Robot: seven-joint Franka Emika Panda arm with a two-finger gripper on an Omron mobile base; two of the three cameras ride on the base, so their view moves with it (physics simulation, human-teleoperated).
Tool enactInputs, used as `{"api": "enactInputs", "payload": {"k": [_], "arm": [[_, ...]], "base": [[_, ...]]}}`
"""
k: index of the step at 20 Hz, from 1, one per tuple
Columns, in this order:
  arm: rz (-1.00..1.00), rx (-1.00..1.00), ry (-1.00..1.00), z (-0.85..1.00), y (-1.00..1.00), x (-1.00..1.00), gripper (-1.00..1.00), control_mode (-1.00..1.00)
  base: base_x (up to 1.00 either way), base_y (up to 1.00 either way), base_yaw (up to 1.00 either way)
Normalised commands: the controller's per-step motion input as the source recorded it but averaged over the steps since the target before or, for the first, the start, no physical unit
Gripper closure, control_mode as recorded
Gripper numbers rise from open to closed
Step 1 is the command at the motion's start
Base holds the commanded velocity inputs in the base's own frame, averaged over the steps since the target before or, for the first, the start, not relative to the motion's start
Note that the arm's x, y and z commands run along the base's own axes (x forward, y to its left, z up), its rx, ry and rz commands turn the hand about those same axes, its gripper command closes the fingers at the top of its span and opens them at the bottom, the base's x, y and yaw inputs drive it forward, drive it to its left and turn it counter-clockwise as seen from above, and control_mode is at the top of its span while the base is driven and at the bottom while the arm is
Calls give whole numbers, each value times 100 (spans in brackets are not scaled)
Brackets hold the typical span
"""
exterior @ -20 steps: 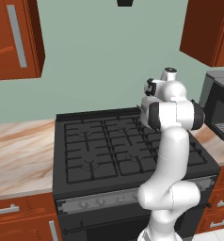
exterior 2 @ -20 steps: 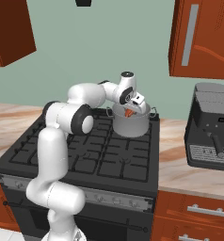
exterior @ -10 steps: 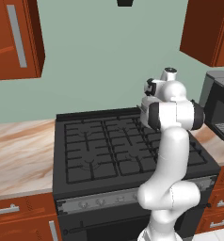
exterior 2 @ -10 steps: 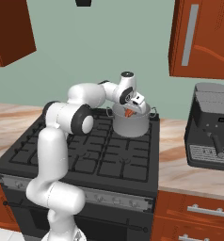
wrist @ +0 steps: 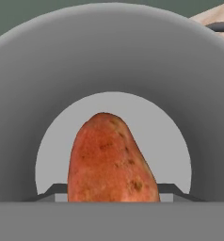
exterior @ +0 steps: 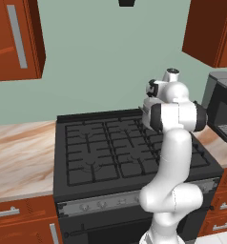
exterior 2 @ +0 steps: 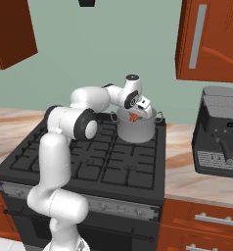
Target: Turn on the burner for the pot on the stove. Wait thirty seconds for the pot to heat up. Then add the sweet potato to the pot.
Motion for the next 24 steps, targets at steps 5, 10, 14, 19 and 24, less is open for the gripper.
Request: {"api": "enactInputs", "payload": {"k": [5, 10, 14, 19, 24], "arm": [[0, 0, 0, 0, 0, 0, 100, -100], [0, 0, 0, 0, 0, 0, 100, -100], [0, 0, 0, 0, 0, 0, 100, -100], [0, 0, 0, 0, 0, 0, 100, -100], [0, 0, 0, 0, 0, 0, 100, -100]], "base": [[0, 0, 0], [0, 0, 0], [0, 0, 0], [0, 0, 0], [0, 0, 0]]}}
